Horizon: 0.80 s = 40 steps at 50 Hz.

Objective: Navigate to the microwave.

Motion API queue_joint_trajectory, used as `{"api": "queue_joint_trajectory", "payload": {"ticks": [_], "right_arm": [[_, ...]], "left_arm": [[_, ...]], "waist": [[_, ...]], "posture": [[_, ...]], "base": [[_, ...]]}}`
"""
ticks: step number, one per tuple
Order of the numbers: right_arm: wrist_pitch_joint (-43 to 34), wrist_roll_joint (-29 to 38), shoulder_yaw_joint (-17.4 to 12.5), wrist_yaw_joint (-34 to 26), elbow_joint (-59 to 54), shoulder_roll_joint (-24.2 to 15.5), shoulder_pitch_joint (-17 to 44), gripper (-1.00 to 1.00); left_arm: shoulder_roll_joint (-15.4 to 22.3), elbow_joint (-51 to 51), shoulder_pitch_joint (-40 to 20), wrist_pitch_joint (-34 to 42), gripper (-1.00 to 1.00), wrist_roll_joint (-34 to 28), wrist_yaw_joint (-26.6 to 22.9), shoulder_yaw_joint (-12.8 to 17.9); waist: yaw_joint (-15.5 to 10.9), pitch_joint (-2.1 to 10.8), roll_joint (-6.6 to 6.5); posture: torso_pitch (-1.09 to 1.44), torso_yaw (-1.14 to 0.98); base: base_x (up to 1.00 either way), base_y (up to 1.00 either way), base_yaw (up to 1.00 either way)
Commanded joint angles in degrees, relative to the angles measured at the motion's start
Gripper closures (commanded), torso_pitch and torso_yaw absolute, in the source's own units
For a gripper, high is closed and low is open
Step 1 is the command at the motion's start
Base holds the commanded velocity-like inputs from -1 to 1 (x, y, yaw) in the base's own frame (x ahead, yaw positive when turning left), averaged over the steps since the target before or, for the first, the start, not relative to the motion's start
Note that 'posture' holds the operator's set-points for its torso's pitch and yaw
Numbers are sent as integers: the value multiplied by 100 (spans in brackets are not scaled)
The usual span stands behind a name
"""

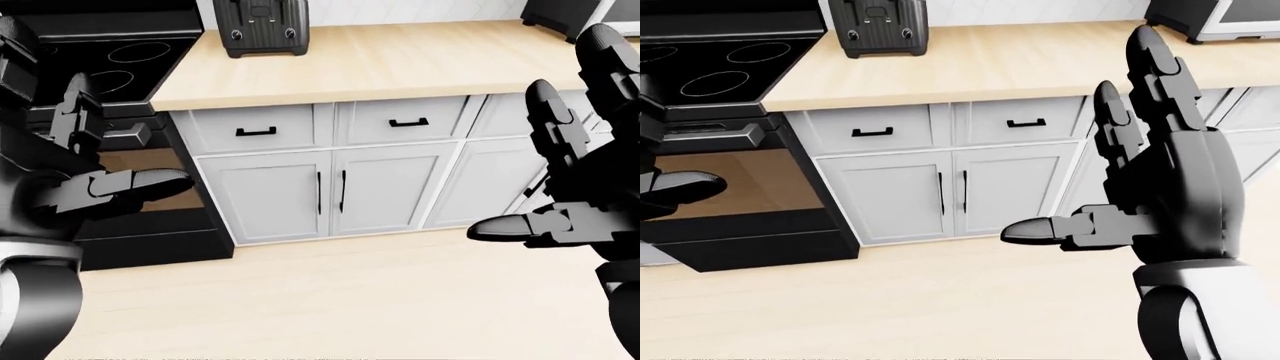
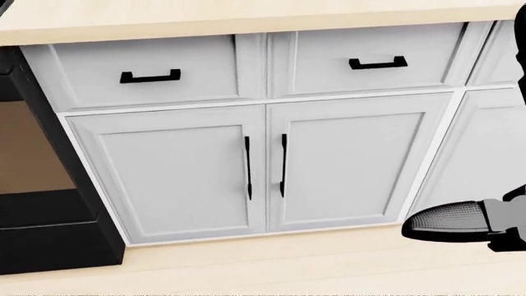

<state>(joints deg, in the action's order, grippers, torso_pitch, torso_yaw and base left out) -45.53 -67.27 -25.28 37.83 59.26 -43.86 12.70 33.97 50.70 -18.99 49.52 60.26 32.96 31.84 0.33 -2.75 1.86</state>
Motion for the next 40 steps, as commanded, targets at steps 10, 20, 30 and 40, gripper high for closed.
{"api": "queue_joint_trajectory", "payload": {"ticks": [10, 20, 30, 40], "right_arm": [[80, -27, -128, 19, 74, -30, 132, -100], [90, 8, -101, 8, 74, -23, 131, -100], [110, 124, -62, -67, 74, 31, 68, -100], [127, 101, -115, -71, 74, 80, 55, -100]], "left_arm": [[69, 19, -142, -146, -100, -84, 9, 74], [31, 46, -94, -138, -100, -122, -49, 103], [-2, 27, -79, -146, -100, -176, -91, 108], [-33, 44, -49, -156, -100, -229, -137, 77]], "waist": [[-65, 75, -442], [-30, 24, 146], [21, -9, -304], [-44, 19, -248]], "posture": [[0, 0], [0, 0], [0, 0], [0, 0]], "base": [[0, 28, 0], [0, 27, 0], [0, 28, 0], [0, 28, 0]]}}
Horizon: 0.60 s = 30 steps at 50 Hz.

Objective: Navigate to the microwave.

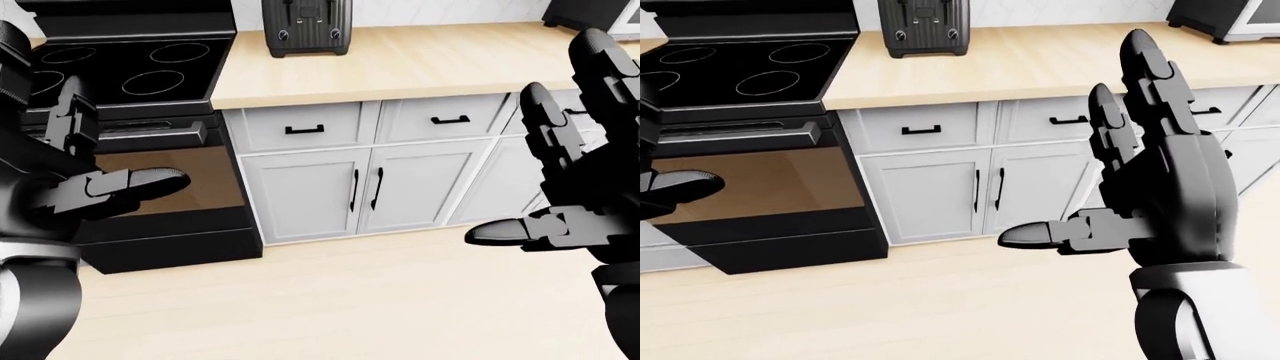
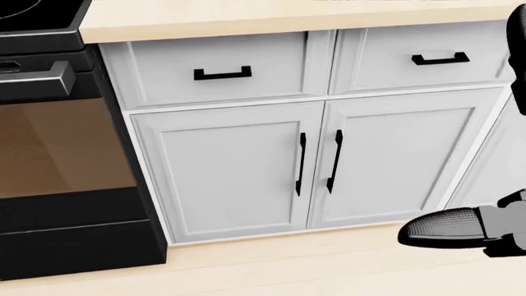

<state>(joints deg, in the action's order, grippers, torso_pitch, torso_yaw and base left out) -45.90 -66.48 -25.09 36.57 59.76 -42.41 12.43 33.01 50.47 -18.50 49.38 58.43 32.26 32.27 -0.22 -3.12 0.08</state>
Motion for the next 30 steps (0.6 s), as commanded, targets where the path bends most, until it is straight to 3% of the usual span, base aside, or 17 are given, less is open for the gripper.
{"api": "queue_joint_trajectory", "payload": {"ticks": [1, 3, 6, 7, 8, 10, 12, 15, 17, 18, 19, 20, 23, 28, 30], "right_arm": [[163, 73, -115, 26, 24, -37, 62, -100], [141, 160, -59, -26, 24, 16, 53, -100], [82, 142, -80, -39, 24, 41, 75, -100], [75, 176, -75, -82, 24, 98, 69, -100], [49, 184, -76, -85, 24, 124, 81, -100], [14, 216, -71, -114, 24, 155, 99, -100], [3, 247, -76, -133, 24, 183, 95, -100], [2, 272, -57, -130, 24, 181, 103, -100], [5, 302, -46, -144, 24, 188, 98, -100], [6, 308, -48, -144, 24, 182, 94, -100], [-8, 288, -71, -132, 24, 180, 98, -100], [-14, 289, -80, -142, 24, 186, 103, -100], [20, 418, 0, -197, 24, 252, 42, -100], [84, 332, -11, -138, 24, 152, 19, -100], [116, 349, -1, -146, 24, 155, -4, -100]], "left_arm": [[68, 73, -112, -118, -100, -26, -55, 48], [66, 79, -121, -100, -100, -16, -47, 49], [64, 62, -149, -96, -100, -35, -51, 23], [58, 45, -158, -103, -100, -57, -61, 5], [48, 47, -161, -103, -100, -74, -66, -11], [26, 47, -172, -90, -100, -110, -78, -33], [46, 53, -193, -61, -100, -46, -44, 6], [42, 49, -177, -79, -100, -63, -57, -1], [48, 52, -179, -74, -100, -46, -44, 8], [48, 51, -177, -78, -100, -54, -46, 2], [37, 40, -167, -94, -100, -90, -68, -15], [32, 37, -165, -95, -100, -98, -77, -10], [28, 33, -149, -103, -100, -109, -104, 18], [40, 71, -127, -75, -100, -32, -76, 62], [54, 85, -114, -78, -100, 2, -58, 77]], "waist": [[16, 47, -20], [15, 29, 108], [14, 60, 408], [77, 66, 227], [36, 79, 331], [53, 134, 332], [45, 122, 247], [62, 21, 13], [87, 76, -273], [76, 165, -557], [54, 155, -394], [33, 77, -376], [6, 113, -205], [26, 33, 50], [23, 25, 219]], "posture": [[0, 0], [0, 0], [0, 0], [0, 0], [0, 0], [0, 0], [0, 0], [0, 0], [0, 0], [0, 0], [0, 0], [0, 0], [0, 0], [0, 0], [0, 0]], "base": [[0, 28, 0], [0, 28, 0], [0, 28, 0], [0, 27, 0], [0, 29, 0], [0, 28, 0], [0, 28, 0], [0, 27, 0], [0, 28, 0], [0, 28, 0], [0, 27, 0], [0, 27, 0], [0, 28, 0], [0, 28, 0], [0, 28, 0]]}}
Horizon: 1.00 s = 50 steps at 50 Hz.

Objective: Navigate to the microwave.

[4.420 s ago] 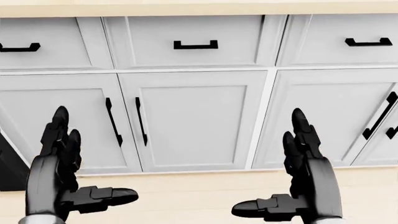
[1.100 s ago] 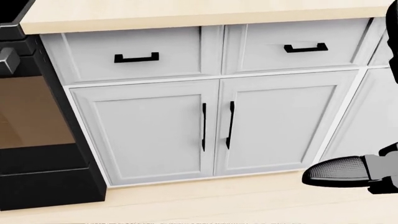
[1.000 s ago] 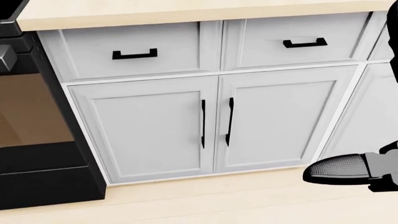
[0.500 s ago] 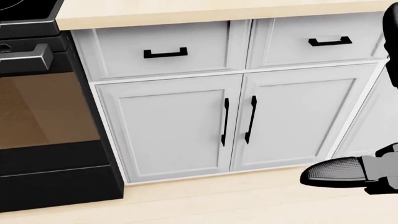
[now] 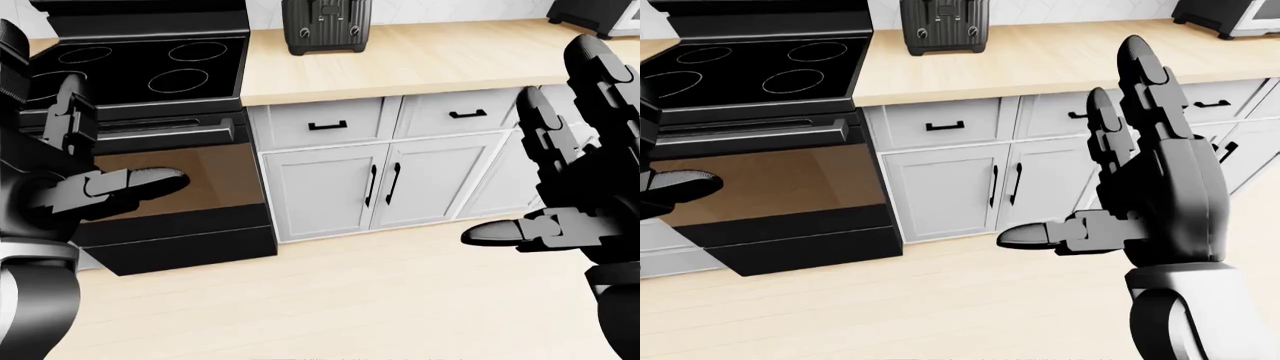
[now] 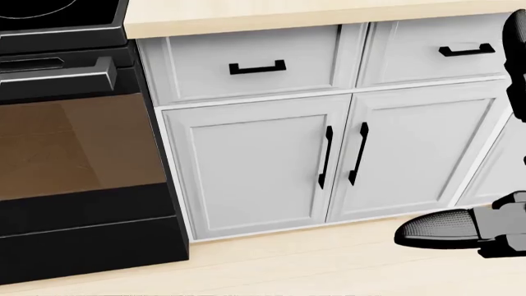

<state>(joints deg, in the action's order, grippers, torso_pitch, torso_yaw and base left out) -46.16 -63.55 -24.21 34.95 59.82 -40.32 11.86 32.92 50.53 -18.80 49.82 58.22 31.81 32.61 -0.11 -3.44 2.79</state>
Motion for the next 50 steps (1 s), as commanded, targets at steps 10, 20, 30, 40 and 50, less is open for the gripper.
{"api": "queue_joint_trajectory", "payload": {"ticks": [10, 20, 30, 40, 50], "right_arm": [[79, 80, -123, -26, 18, 15, 71, -100], [2, 172, -112, -95, 18, 121, 82, -100], [50, 213, -68, -104, 18, 87, 62, -100], [78, 206, -58, -85, 18, 79, 36, -100], [107, 296, -35, -146, 18, 112, -14, -100]], "left_arm": [[37, 62, -95, -134, -100, -57, -48, -19], [-1, 32, -151, -95, -100, -121, -79, -80], [-45, 56, -127, -72, -100, -213, -153, -50], [-52, 101, -91, -46, -100, -225, -163, -17], [-104, 89, -92, -54, -100, -333, -227, -57]], "waist": [[43, 65, -190], [-6, 136, -432], [29, 108, 46], [57, 211, -872], [12, 75, -216]], "posture": [[0, 0], [0, 0], [0, 0], [0, 0], [0, 0]], "base": [[0, 28, 0], [0, 28, 0], [0, 28, 0], [0, 28, 0], [0, 28, 0]]}}
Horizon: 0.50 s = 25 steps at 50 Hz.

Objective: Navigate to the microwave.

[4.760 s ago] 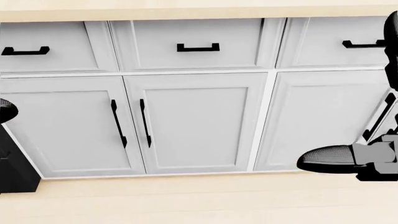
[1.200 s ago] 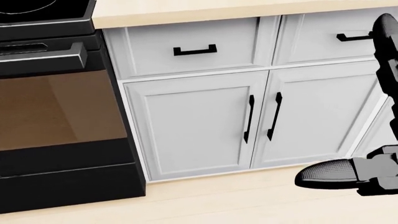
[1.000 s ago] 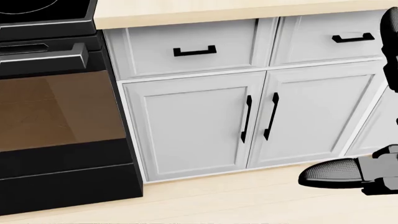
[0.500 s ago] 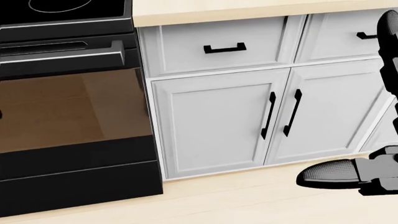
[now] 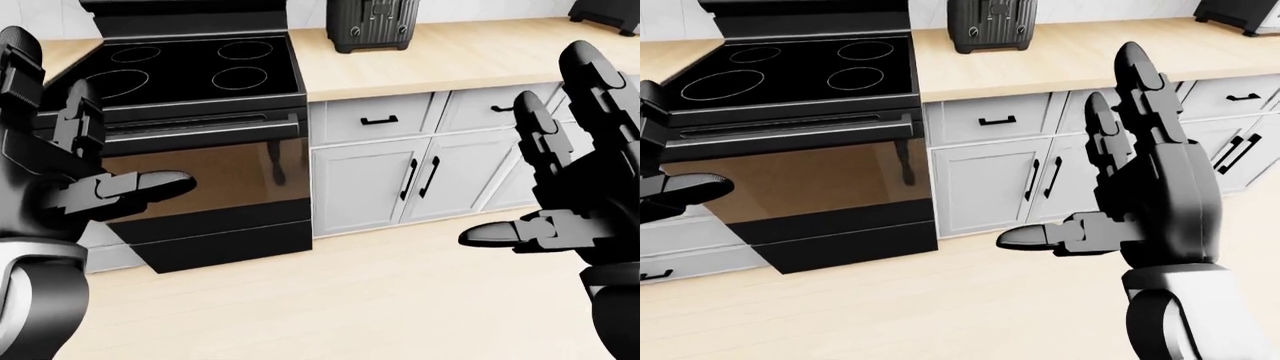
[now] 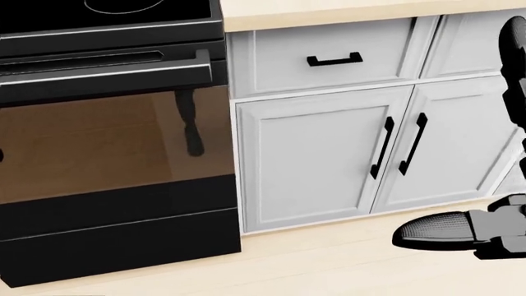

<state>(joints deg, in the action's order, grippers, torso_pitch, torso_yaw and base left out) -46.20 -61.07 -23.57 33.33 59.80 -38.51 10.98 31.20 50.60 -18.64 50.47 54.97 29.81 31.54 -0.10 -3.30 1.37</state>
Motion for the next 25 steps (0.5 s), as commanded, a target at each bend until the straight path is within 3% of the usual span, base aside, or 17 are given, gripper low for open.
{"api": "queue_joint_trajectory", "payload": {"ticks": [1, 3, 5, 6, 9, 12, 14, 15, 16, 17, 18, 21, 25], "right_arm": [[101, 47, -99, 17, 20, -68, 77, -100], [87, 21, -122, 27, 20, -71, 84, -100], [45, 2, -190, 10, 20, -46, 89, -100], [30, -32, -203, 33, 20, -57, 110, -100], [5, 12, -194, 2, 20, -31, 116, -100], [-31, 42, -179, 8, 20, -1, 139, -100], [-40, 103, -152, -20, 20, 21, 132, -100], [-38, 136, -144, -47, 20, 43, 127, -100], [-41, 155, -131, -55, 20, 51, 127, -100], [-29, 164, -120, -55, 20, 46, 121, -100], [-25, 201, -109, -83, 20, 66, 108, -100], [1, 244, -90, -112, 20, 86, 77, -100], [32, 208, -105, -95, 20, 51, 53, -100]], "left_arm": [[64, 89, -104, -119, -100, -12, -33, 46], [55, 88, -107, -116, -100, -25, -43, 37], [71, 94, -127, -88, -100, 11, -15, 49], [73, 87, -136, -85, -100, 25, -8, 48], [106, 87, -166, -63, -100, 89, 38, 58], [123, 71, -151, -100, -100, 106, 37, 60], [108, 52, -121, -140, -100, 50, -9, 45], [102, 53, -116, -144, -100, 36, -21, 45], [95, 55, -114, -144, -100, 23, -30, 41], [86, 60, -109, -140, -100, 12, -36, 37], [76, 62, -106, -137, -100, 13, -40, 42], [35, 68, -82, -149, -100, -64, -86, 28], [19, 91, -74, -125, -100, -62, -90, 46]], "waist": [[11, 54, 1], [11, 91, 235], [74, 87, 130], [28, 93, 202], [35, 153, 138], [40, 57, -42], [64, 61, -261], [75, 120, -453], [51, 201, -740], [14, 128, -489], [21, 98, -525], [-7, 140, -342], [8, 76, -143]], "posture": [[0, 0], [0, 0], [0, 0], [0, 0], [0, 0], [0, 0], [0, 0], [0, 0], [0, 0], [0, 0], [0, 0], [0, 0], [0, 0]], "base": [[0, 27, 0], [0, 28, 0], [0, 27, 0], [0, 27, 0], [0, 27, 0], [0, 28, 0], [0, 28, 0], [0, 28, 0], [0, 27, 0], [0, 27, 0], [0, 27, 0], [0, 28, 0], [0, 28, 0]]}}
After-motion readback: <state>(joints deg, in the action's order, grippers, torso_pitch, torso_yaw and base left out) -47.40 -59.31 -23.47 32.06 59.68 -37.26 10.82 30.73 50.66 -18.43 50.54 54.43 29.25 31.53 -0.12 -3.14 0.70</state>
